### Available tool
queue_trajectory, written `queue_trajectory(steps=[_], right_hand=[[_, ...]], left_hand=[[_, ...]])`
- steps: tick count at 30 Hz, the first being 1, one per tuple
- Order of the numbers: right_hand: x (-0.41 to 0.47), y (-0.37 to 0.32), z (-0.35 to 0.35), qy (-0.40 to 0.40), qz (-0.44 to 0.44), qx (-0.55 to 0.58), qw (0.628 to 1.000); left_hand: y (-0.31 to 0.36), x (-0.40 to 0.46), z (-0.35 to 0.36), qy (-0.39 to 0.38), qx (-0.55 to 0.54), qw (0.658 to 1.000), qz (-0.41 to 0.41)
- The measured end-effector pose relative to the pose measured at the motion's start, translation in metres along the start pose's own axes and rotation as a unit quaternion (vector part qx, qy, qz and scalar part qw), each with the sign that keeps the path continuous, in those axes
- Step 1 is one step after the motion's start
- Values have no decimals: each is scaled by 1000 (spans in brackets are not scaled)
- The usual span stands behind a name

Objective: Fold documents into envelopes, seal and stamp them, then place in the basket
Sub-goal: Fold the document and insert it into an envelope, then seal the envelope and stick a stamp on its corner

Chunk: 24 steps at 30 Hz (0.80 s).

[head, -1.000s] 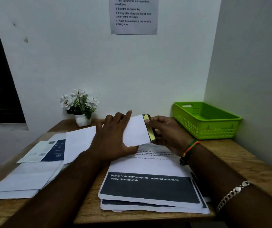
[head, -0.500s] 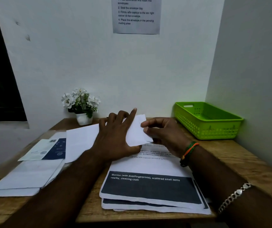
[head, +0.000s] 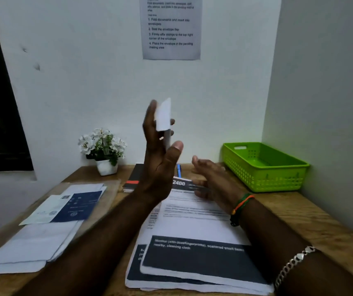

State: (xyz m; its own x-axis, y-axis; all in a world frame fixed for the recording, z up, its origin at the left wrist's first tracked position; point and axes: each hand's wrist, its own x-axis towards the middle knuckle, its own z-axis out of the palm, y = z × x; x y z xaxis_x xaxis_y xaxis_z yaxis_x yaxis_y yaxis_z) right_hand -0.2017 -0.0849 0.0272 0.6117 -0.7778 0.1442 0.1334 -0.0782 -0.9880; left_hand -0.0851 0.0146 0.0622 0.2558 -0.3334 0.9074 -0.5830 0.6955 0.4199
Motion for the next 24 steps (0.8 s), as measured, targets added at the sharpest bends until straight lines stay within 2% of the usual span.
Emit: queue_trajectory(steps=[3, 6, 9, 11, 14, 17, 18, 20, 22, 24], right_hand=[[2, 1, -5, -7, 56, 2, 998], [5, 5, -7, -49, 93, 40, 994], [5, 6, -7, -105, 88, 91, 986], [6, 5, -9, -107, 54, 120, 985], [10, 2, -15, -19, 6, 131, 991], [16, 2, -26, 93, -21, 101, 990], [20, 4, -31, 133, -31, 50, 989], [26, 11, -39, 203, -56, -127, 969], [29, 17, -43, 207, -83, -296, 929], [28, 22, -44, 175, -81, -382, 904]], left_hand=[[6, 3, 1, 91, -68, 993, -29], [11, 6, -3, 151, -122, 980, -44], [13, 14, -9, 198, -180, 959, -97], [12, 13, -12, 227, -225, 936, -150], [1, 0, -19, 301, -237, 902, -200], [-17, -11, -37, 357, -132, 881, -281], [-27, -13, -45, 358, -87, 872, -324], [-45, -14, -62, 310, -26, 854, -417], [-58, -18, -76, 218, 28, 852, -476], [-64, -25, -87, 133, 140, 861, -471]])
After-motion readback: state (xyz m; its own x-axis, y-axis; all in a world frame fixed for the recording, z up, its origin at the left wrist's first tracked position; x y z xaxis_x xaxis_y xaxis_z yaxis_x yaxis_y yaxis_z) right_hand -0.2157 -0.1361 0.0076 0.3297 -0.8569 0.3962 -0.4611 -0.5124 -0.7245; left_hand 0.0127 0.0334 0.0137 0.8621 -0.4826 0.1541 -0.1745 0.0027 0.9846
